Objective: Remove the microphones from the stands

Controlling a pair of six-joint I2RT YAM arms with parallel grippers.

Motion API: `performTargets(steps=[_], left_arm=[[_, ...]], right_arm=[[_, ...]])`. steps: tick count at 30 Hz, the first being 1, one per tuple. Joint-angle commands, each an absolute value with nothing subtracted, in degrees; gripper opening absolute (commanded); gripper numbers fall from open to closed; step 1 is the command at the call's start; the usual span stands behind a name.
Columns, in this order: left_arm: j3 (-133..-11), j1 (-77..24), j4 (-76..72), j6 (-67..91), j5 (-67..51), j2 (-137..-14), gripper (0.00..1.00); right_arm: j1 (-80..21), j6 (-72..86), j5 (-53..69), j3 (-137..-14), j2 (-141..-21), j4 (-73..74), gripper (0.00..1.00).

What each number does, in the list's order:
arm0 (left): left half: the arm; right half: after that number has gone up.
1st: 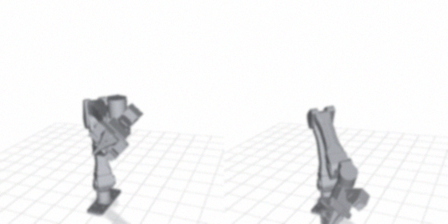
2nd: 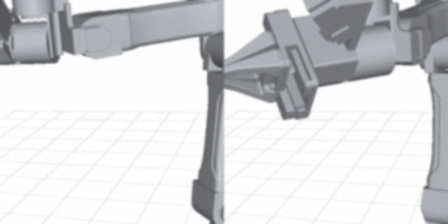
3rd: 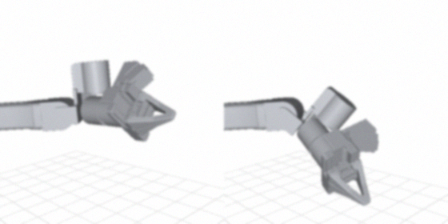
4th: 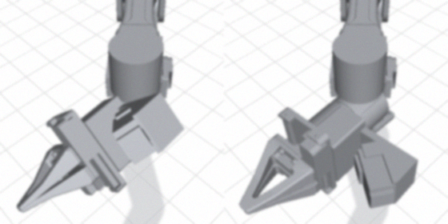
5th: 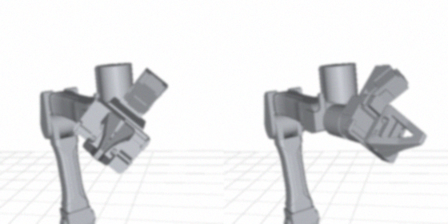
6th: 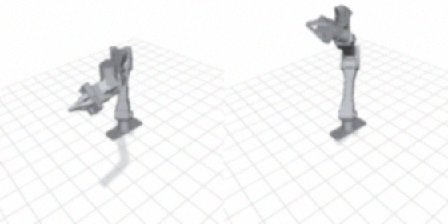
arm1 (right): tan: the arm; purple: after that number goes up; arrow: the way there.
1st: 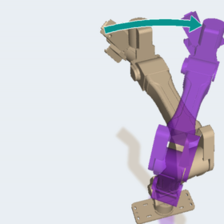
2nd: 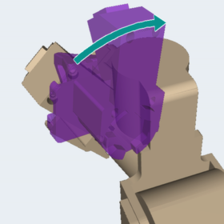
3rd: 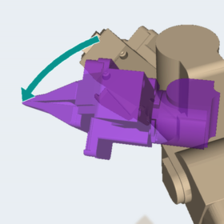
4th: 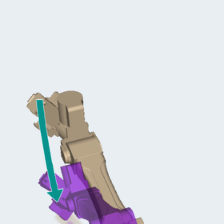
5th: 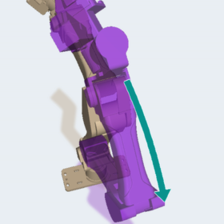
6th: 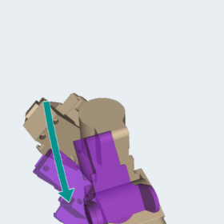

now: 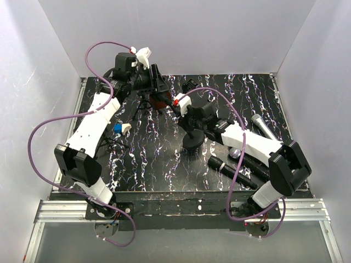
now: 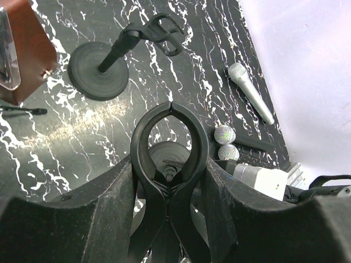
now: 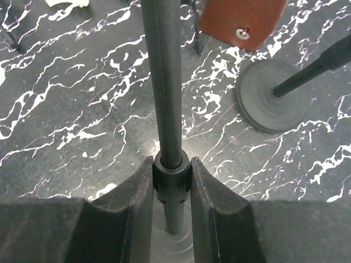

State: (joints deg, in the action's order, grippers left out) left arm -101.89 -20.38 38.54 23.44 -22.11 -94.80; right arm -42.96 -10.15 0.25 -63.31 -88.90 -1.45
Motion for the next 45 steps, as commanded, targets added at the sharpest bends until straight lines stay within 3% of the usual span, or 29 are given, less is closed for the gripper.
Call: performTargets(steps=[1, 4, 6, 9, 15, 26, 30, 32, 33, 38, 42, 45], left_arm=[[-102.22, -19.95, 39.47, 24.45, -17.39, -92.82, 0.00], [-100.29, -19.95, 38.06, 19.97, -23.27, -91.41, 0.00], [-98.27, -19.95, 36.66, 15.41, -30.98, -90.27, 0.00], [-95.46, -19.95, 34.90, 10.65, -40.14, -88.77, 0.00], [-91.50, -19.95, 33.66, 3.09, -49.38, -86.66, 0.00], [-90.88, -19.95, 37.18, -4.83, -51.24, -85.17, 0.00], [-89.91, -19.95, 35.60, -3.00, -49.67, -84.82, 0.00], [-89.74, -19.95, 34.11, -0.89, -46.34, -84.73, 0.00], [-89.30, -19.86, 32.54, 1.56, -43.71, -84.29, 0.00], [-91.57, -19.95, 30.93, 14.29, -26.33, -85.42, 0.00], [-95.97, -19.95, 36.02, 29.85, -9.00, -88.94, 0.00], [-97.38, -19.86, 37.35, 35.58, -3.43, -90.08, 0.00]], right_arm=[[-41.31, -8.07, 7.39, -67.06, -87.80, -0.10, 0.09], [-38.33, -13.25, 27.09, -68.98, -87.62, 7.35, 0.48], [-36.31, -15.72, 34.42, -71.27, -88.33, 13.07, 0.62], [-32.62, -19.58, 43.48, -73.21, -89.82, 18.18, 0.71], [-29.44, -30.23, 53.78, -76.55, -94.39, 26.37, 0.72], [-31.02, -28.22, 57.13, -77.17, -100.81, 19.87, 0.66], [-31.55, -22.62, 56.34, -75.07, -100.46, 15.84, 0.38], [-31.73, -18.21, 53.19, -72.00, -98.54, 11.88, 0.10], [-31.64, -17.32, 50.82, -70.76, -97.05, 10.91, 0.02], [-34.97, -8.89, 28.34, -64.69, -87.73, 4.67, 0.01], [-41.03, -5.64, -3.96, -64.16, -82.53, 1.50, 0.01], [-43.85, -4.67, -13.69, -66.08, -83.75, 2.19, 0.01]])
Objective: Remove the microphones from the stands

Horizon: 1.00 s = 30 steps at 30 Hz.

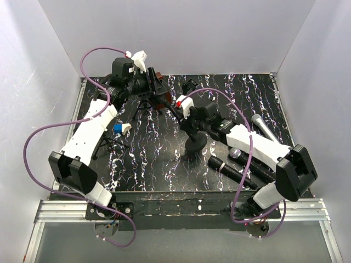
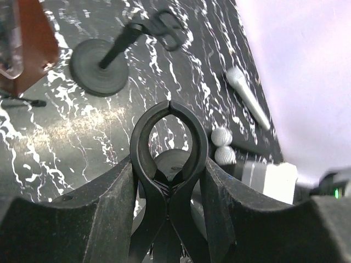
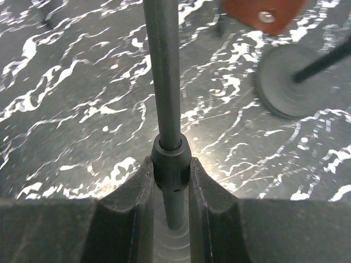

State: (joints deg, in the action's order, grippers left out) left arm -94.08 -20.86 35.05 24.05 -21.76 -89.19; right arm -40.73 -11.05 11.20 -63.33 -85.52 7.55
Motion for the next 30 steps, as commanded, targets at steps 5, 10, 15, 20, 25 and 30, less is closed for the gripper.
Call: performTargets(steps=[5, 10, 15, 20, 25, 30], left_arm=[[-97.38, -19.86, 36.22, 36.39, -6.68, -90.53, 0.00], [-94.58, -19.34, 30.16, 26.75, -17.10, -89.74, 0.00], [-88.86, -19.34, 22.86, 12.05, -37.06, -87.19, 0.00], [-85.70, -19.42, 22.23, 6.52, -48.41, -86.13, 0.00], [-86.22, -19.42, 26.45, -1.48, -52.47, -86.04, 0.00], [-87.71, -19.60, 28.65, -4.74, -52.82, -86.31, 0.00]], right_arm=[[-43.95, -0.35, -11.98, -68.56, -86.13, 6.07, 0.01], [-42.54, -8.69, 13.41, -69.34, -84.82, 8.69, 0.62], [-35.79, -9.92, 35.81, -69.51, -83.93, 9.30, 0.84], [-30.68, -18.69, 51.93, -74.61, -89.99, 19.05, 0.84], [-29.88, -23.90, 54.57, -75.06, -93.60, 17.67, 0.80], [-30.58, -22.41, 56.34, -74.53, -96.67, 12.93, 0.78]])
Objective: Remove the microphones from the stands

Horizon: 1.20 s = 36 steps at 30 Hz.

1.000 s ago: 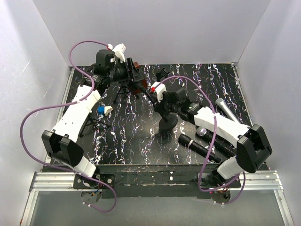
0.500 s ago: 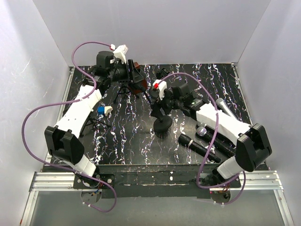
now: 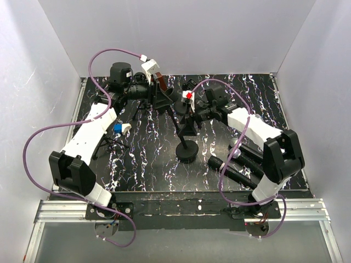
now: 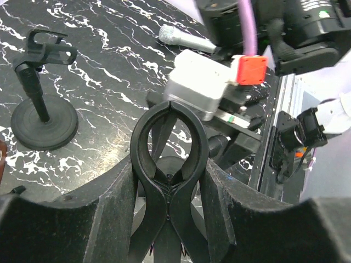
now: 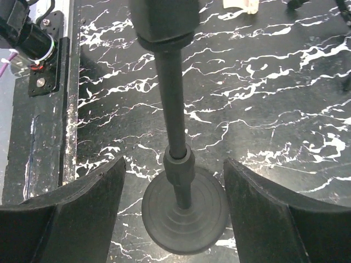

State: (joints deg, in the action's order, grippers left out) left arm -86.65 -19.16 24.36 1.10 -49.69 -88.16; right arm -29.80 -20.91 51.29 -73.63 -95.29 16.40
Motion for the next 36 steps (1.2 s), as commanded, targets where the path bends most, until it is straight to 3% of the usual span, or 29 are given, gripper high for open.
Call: performTargets(steps=[1, 7, 13, 15, 16, 17, 19, 21, 26, 36], left_arm=[[-87.98, -19.43, 28.91, -5.18, -52.91, -86.48, 0.00], [-88.77, -19.42, 30.06, -5.89, -52.30, -86.75, 0.00], [-89.38, -19.42, 28.22, -5.01, -48.44, -87.36, 0.00], [-89.65, -19.42, 27.25, -2.30, -42.92, -86.93, 0.00], [-89.56, -19.42, 26.11, 1.20, -38.11, -86.58, 0.00], [-89.91, -19.42, 25.41, 4.01, -34.23, -86.22, 0.00], [-91.92, -19.51, 26.18, 11.55, -25.27, -86.83, 0.00], [-95.61, -19.42, 30.04, 21.22, -16.83, -88.76, 0.00], [-101.07, -19.69, 34.98, 33.83, -10.20, -92.72, 0.00], [-98.45, -19.86, 31.47, 31.57, -10.63, -91.06, 0.00]], right_arm=[[-31.02, -22.59, 56.08, -74.36, -97.29, 12.31, 0.77], [-32.60, -20.22, 51.26, -72.43, -98.61, 7.49, 0.65], [-35.07, -15.48, 38.60, -66.63, -95.02, 0.53, 0.28], [-35.51, -13.20, 34.92, -65.83, -93.35, 0.61, 0.05], [-36.20, -11.10, 30.02, -65.48, -92.12, -1.21, 0.01], [-37.78, -8.55, 23.18, -65.22, -91.07, -1.84, 0.01], [-42.08, -1.97, -9.49, -65.30, -88.69, -3.41, 0.01], [-42.45, 4.36, -18.34, -67.92, -88.68, -0.46, 0.01], [-43.15, 11.07, -17.84, -72.68, -89.47, 5.71, 0.01], [-43.24, 9.06, -14.07, -70.67, -88.42, 6.24, 0.01]])
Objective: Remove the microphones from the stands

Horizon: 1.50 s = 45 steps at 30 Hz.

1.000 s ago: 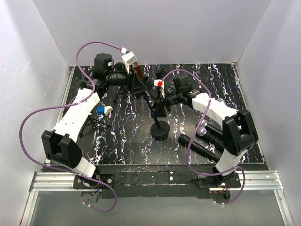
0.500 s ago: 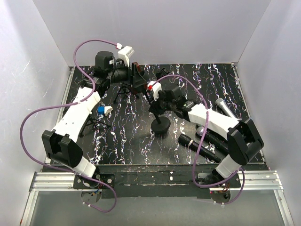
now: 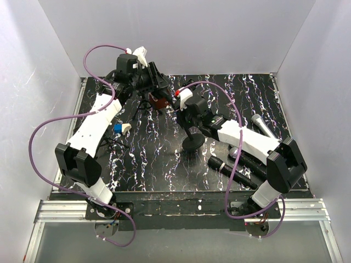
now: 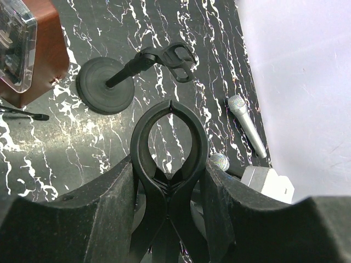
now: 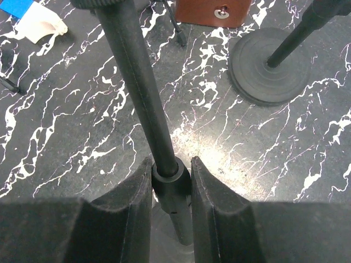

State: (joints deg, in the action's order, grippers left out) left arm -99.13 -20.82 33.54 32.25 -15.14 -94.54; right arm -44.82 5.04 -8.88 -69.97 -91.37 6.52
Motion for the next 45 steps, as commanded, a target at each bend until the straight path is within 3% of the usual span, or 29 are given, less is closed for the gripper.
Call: performTargets(steps=[1, 9, 10, 13, 15, 17, 26, 39, 45], left_arm=[[-97.83, -19.78, 30.59, 30.16, -11.33, -90.62, 0.00], [-95.80, -19.78, 30.32, 23.57, -15.71, -88.16, 0.00], [-95.71, -19.78, 28.93, 21.03, -20.00, -87.89, 0.00], [-97.46, -20.21, 27.69, 13.30, -28.80, -87.28, 0.00], [-99.13, -20.39, 28.56, 9.25, -32.86, -87.36, 0.00], [-100.45, -20.65, 30.31, 5.03, -34.71, -87.45, 0.00], [-97.12, -21.53, 33.75, -11.77, -39.72, -84.90, 0.00], [-92.03, -22.24, 46.14, -32.94, -45.79, -83.94, 0.00], [-86.93, -22.85, 47.11, -34.80, -44.12, -83.94, 0.00]], right_arm=[[-43.33, 8.70, -12.84, -70.23, -88.42, 5.81, 0.01], [-43.24, 6.77, -8.27, -69.08, -88.42, 3.61, 0.01], [-43.16, 6.33, -5.39, -69.00, -88.33, 2.91, 0.08], [-42.63, -1.82, 12.17, -70.04, -88.24, 1.93, 0.58], [-42.45, -4.73, 17.29, -71.71, -87.81, 4.55, 0.71], [-41.84, -8.07, 21.16, -73.82, -86.93, 8.24, 0.74], [-30.25, -9.58, 37.26, -77.34, -81.04, 16.08, 0.74], [-28.30, -4.22, 38.32, -81.65, -81.91, 15.03, 0.69], [-28.30, -3.96, 38.15, -80.86, -81.56, 15.21, 0.68]])
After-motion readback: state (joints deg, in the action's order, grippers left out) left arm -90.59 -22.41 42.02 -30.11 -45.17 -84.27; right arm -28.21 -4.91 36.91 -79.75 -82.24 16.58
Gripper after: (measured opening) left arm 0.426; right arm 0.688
